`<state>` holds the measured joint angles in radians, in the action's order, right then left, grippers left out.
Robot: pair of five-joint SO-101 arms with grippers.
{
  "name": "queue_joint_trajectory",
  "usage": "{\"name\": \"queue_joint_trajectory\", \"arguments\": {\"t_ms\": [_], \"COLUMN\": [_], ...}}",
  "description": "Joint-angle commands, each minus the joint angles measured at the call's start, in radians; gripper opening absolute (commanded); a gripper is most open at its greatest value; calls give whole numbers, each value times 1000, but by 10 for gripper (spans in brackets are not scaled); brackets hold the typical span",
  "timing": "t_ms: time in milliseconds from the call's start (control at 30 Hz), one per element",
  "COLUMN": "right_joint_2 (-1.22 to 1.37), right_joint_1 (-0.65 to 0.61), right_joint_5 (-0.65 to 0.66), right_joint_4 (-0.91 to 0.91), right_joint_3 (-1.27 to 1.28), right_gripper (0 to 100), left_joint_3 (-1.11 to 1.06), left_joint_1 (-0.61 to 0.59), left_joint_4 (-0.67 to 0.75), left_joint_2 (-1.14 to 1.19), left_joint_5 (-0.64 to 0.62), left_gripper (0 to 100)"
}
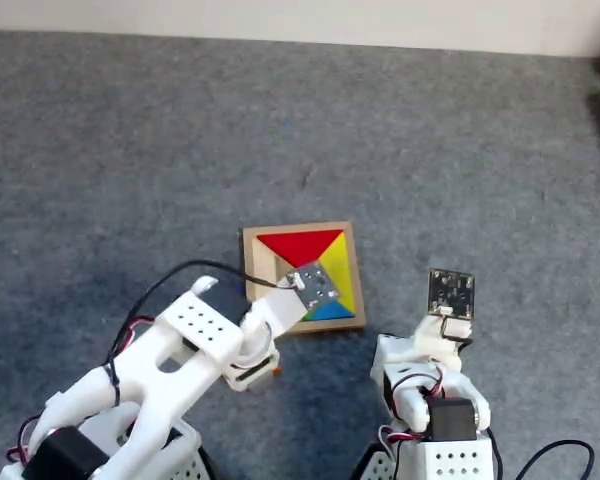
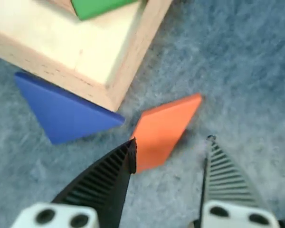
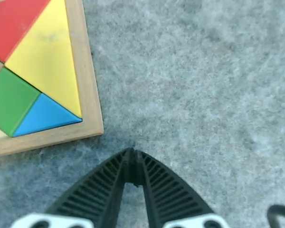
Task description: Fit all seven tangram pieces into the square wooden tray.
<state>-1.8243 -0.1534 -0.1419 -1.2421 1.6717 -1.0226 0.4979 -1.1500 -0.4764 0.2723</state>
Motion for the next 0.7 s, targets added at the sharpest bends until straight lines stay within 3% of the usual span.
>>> {"name": "queue_joint_trajectory", "arguments": {"t_ms": [0,233,667], "right_joint_2": [-13,-13,-13], "right_joint_1": [13,13,13], "right_joint_5": [-6,-6,-6], "right_joint_4": [-8,-8,-8], "right_joint_3": [116,116,116], "right_gripper": [5,5,5], "left_joint_3": [2,125,131], "left_joint_1": [16,-68,-70], "left_joint_4": [46,46,-3], "left_joint_2": [71,275,82], "left_joint_5": [-11,-14,-15], "left_gripper": [218,216,76]}}
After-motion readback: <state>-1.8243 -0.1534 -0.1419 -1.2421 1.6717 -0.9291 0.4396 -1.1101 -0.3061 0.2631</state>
